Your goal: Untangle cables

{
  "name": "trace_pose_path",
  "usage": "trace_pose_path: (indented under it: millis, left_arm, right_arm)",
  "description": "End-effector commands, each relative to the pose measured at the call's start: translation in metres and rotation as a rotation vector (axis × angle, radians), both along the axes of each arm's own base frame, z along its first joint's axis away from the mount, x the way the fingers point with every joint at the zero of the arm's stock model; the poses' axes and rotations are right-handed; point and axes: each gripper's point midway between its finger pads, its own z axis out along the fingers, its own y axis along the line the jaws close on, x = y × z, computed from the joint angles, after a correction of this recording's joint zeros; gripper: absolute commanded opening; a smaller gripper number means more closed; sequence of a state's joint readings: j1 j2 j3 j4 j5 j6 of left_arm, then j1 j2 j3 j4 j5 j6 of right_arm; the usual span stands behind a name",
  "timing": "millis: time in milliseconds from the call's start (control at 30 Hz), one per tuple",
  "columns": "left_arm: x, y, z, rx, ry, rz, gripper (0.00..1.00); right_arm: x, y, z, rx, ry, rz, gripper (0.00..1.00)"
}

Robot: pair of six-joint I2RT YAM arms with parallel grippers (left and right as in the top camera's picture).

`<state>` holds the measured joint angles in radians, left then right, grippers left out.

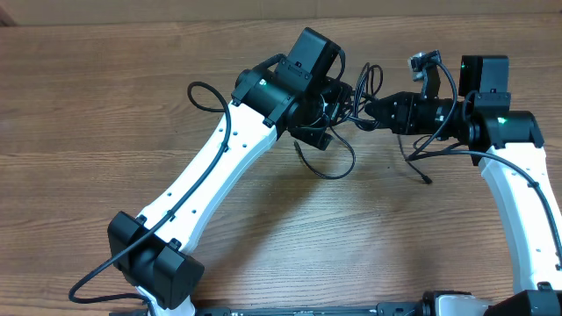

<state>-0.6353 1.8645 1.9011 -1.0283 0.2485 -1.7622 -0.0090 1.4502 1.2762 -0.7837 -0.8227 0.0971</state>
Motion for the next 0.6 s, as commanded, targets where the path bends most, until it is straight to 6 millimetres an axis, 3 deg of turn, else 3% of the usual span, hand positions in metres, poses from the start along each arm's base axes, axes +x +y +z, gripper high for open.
trace_pose_path:
  millis: [0, 133, 267, 500, 567]
  left_arm:
    - [0.0039, 0.0055, 0.0137, -0.012, -0.015, 0.08, 0.73]
    - [0.0042, 0.0054, 0.0139, -0.027, 0.009, 0.12, 0.71]
    - [0.0067, 0.0034, 0.0162, -0.039, -0.002, 0.122, 0.6]
    - [0.0075, 0.0042, 0.0162, -0.021, -0.032, 0.078, 0.08]
    - [0.0077, 0.0045, 0.0162, -0.017, -0.039, 0.068, 0.04]
  right_arm:
    - [0.0024, 0.0033, 0.0164, 0.071, 0.02, -0.017, 0.04]
    - [0.0048, 0.0033, 0.0186, 0.105, 0.061, -0.056, 0.04]
    - [0.005, 0.003, 0.0183, 0.102, 0.06, -0.056, 0.04]
    - [0.0097, -0.0048, 0.0106, 0.051, 0.065, -0.104, 0.04]
    - [0.0101, -0.0054, 0.0101, 0.048, 0.065, -0.107, 0.04]
